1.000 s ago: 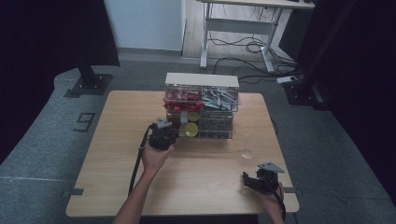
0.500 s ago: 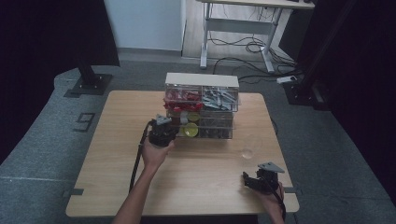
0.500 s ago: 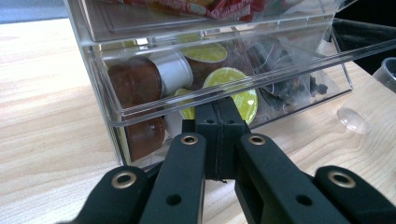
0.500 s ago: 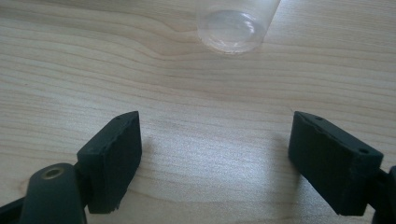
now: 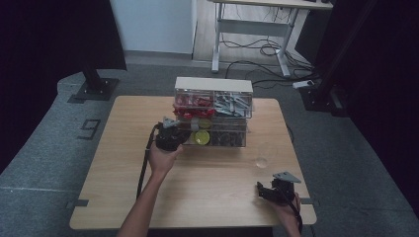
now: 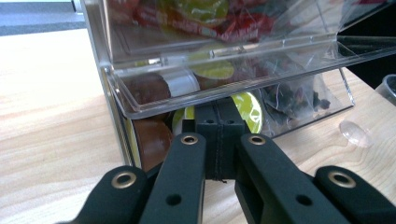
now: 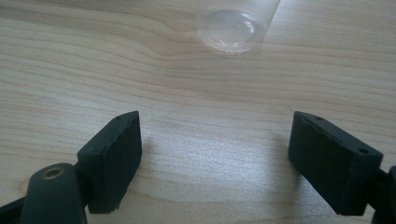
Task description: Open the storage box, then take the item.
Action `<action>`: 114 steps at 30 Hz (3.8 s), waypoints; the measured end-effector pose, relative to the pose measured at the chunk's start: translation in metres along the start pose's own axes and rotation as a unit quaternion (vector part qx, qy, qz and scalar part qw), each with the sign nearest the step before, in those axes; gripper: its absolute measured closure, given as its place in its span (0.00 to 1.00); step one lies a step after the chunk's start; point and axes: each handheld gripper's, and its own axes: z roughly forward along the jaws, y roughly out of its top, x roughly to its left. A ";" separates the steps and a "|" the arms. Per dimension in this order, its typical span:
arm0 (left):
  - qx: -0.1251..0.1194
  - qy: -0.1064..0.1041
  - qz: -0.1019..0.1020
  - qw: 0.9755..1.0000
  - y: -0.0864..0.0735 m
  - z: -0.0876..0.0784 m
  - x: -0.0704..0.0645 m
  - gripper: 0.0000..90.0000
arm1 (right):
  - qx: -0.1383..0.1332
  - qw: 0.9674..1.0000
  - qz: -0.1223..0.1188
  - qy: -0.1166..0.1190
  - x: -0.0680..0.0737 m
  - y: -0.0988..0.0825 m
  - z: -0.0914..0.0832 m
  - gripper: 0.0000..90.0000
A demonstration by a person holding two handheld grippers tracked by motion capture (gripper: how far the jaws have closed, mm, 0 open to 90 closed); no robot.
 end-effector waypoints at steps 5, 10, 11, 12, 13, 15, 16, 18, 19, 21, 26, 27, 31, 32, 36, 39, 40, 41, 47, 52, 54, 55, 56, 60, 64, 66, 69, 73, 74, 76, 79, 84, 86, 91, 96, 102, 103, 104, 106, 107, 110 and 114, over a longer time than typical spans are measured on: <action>-0.005 0.005 0.004 1.000 0.007 0.000 -0.001 1.00 | 0.000 1.000 -0.001 0.000 0.000 0.000 0.000 0.20; -0.010 0.009 0.007 1.000 0.015 0.002 -0.003 1.00 | -0.001 1.000 0.000 0.000 -0.001 0.000 0.000 0.20; -0.009 0.009 0.009 1.000 0.016 0.002 -0.004 1.00 | -0.001 1.000 0.000 0.000 -0.001 0.000 0.000 0.20; -0.009 0.009 0.009 1.000 0.016 0.002 -0.004 1.00 | -0.002 1.000 -0.001 -0.001 -0.001 -0.001 -0.001 0.21; -0.010 0.011 0.011 1.000 0.017 0.003 -0.005 1.00 | -0.002 1.000 -0.001 -0.001 -0.001 -0.001 -0.001 0.21; -0.011 0.012 0.014 1.000 0.019 0.003 -0.006 1.00 | -0.002 1.000 0.001 -0.002 -0.001 -0.001 -0.001 0.22; -0.011 0.012 0.014 1.000 0.019 0.003 -0.006 1.00 | -0.002 1.000 0.001 -0.002 -0.001 -0.001 -0.001 0.22; -0.010 0.012 0.014 1.000 0.021 0.004 -0.006 1.00 | -0.004 1.000 0.001 -0.004 -0.002 -0.001 -0.001 0.24; -0.010 0.012 0.014 1.000 0.021 0.004 -0.006 1.00 | -0.004 1.000 0.001 -0.004 -0.002 -0.001 -0.001 0.24; -0.012 0.012 0.013 1.000 0.022 0.004 -0.005 1.00 | -0.005 1.000 0.003 -0.005 -0.001 -0.001 -0.002 0.25; -0.011 0.010 0.012 1.000 0.022 0.005 -0.005 1.00 | -0.008 1.000 0.005 -0.006 -0.001 -0.002 -0.003 0.29; -0.011 0.009 0.012 1.000 0.022 0.005 -0.005 1.00 | -0.010 1.000 0.003 -0.006 0.000 -0.003 -0.004 0.31; -0.012 0.008 0.012 1.000 0.022 0.006 -0.005 1.00 | -0.020 1.000 -0.007 0.005 0.008 -0.002 -0.011 0.34; -0.012 0.007 0.012 1.000 0.022 0.006 -0.005 1.00 | -0.025 1.000 -0.009 0.010 0.011 0.000 -0.013 0.35; -0.013 0.003 0.011 1.000 0.022 0.006 -0.006 1.00 | -0.044 0.999 -0.014 0.024 0.019 0.004 -0.022 0.38; -0.013 0.001 0.010 1.000 0.022 0.006 -0.006 1.00 | -0.057 0.998 -0.012 0.037 0.022 0.007 -0.027 0.41; -0.013 0.000 0.010 1.000 0.022 0.006 -0.006 1.00 | -0.062 0.997 -0.011 0.041 0.023 0.009 -0.029 0.42; -0.013 0.000 0.011 1.000 0.022 0.006 -0.006 1.00 | -0.067 0.997 -0.012 0.044 0.024 0.010 -0.031 0.43; -0.013 -0.003 0.013 1.000 0.022 0.008 -0.007 1.00 | -0.089 0.994 -0.017 0.063 0.028 0.025 -0.040 0.48; -0.011 -0.004 0.014 1.000 0.023 0.009 -0.008 1.00 | -0.099 0.992 -0.014 0.075 0.031 0.035 -0.040 0.50; -0.011 -0.004 0.015 1.000 0.024 0.008 -0.008 1.00 | -0.101 0.991 -0.014 0.081 0.033 0.039 -0.039 0.51; -0.011 -0.003 0.016 1.000 0.024 0.008 -0.008 1.00 | -0.101 0.991 -0.015 0.083 0.034 0.041 -0.038 0.51; -0.011 -0.003 0.016 1.000 0.024 0.008 -0.008 1.00 | -0.101 0.991 -0.016 0.085 0.035 0.043 -0.038 0.51; -0.013 -0.004 0.017 1.000 0.025 0.007 -0.009 1.00 | -0.106 0.989 -0.025 0.099 0.039 0.053 -0.036 0.54; -0.012 -0.005 0.017 1.000 0.025 0.006 -0.009 1.00 | -0.105 0.988 -0.030 0.110 0.042 0.061 -0.033 0.56; -0.012 -0.005 0.018 1.000 0.025 0.006 -0.009 1.00 | -0.108 0.987 -0.033 0.113 0.044 0.065 -0.032 0.56; -0.012 -0.006 0.017 1.000 0.025 0.006 -0.009 1.00 | -0.111 0.986 -0.040 0.116 0.048 0.070 -0.030 0.58; -0.012 -0.006 0.018 1.000 0.025 0.006 -0.009 1.00 | -0.110 0.986 -0.045 0.120 0.051 0.077 -0.028 0.60; -0.012 -0.006 0.018 1.000 0.025 0.006 -0.009 1.00 | -0.110 0.985 -0.046 0.121 0.052 0.078 -0.027 0.60; -0.013 -0.007 0.018 1.000 0.025 0.006 -0.009 1.00 | -0.109 0.985 -0.047 0.123 0.053 0.081 -0.025 0.62; -0.012 -0.007 0.019 1.000 0.025 0.006 -0.009 1.00 | -0.109 0.985 -0.050 0.124 0.055 0.085 -0.022 0.64; -0.013 -0.008 0.017 1.000 0.025 0.006 -0.009 1.00 | -0.107 0.985 -0.047 0.125 0.058 0.089 -0.016 0.66; -0.013 -0.008 0.017 1.000 0.025 0.007 -0.009 1.00 | -0.108 0.985 -0.046 0.125 0.058 0.091 -0.015 0.67; -0.013 -0.008 0.017 1.000 0.025 0.007 -0.009 1.00 | -0.109 0.985 -0.043 0.125 0.060 0.094 -0.011 0.68; -0.013 -0.010 0.017 1.000 0.025 0.007 -0.010 1.00 | -0.109 0.985 -0.046 0.124 0.062 0.096 -0.009 0.70; -0.013 -0.011 0.016 1.000 0.025 0.008 -0.010 1.00 | -0.109 0.985 -0.047 0.125 0.063 0.100 -0.006 0.73; -0.013 -0.011 0.016 1.000 0.025 0.008 -0.010 1.00 | -0.109 0.985 -0.048 0.124 0.064 0.101 -0.005 0.73; -0.012 -0.011 0.016 1.000 0.025 0.008 -0.010 1.00 | -0.109 0.985 -0.048 0.124 0.064 0.101 -0.005 0.73; -0.012 -0.011 0.017 1.000 0.025 0.008 -0.010 1.00 | -0.107 0.985 -0.049 0.125 0.065 0.103 -0.003 0.74; -0.013 -0.010 0.017 1.000 0.025 0.008 -0.010 1.00 | -0.107 0.985 -0.050 0.125 0.065 0.103 -0.002 0.75; -0.013 -0.012 0.016 1.000 0.025 0.008 -0.010 1.00 | -0.108 0.985 -0.049 0.127 0.067 0.105 0.000 0.75; -0.013 -0.013 0.016 1.000 0.025 0.008 -0.010 1.00 | -0.105 0.985 -0.049 0.128 0.069 0.108 0.004 0.76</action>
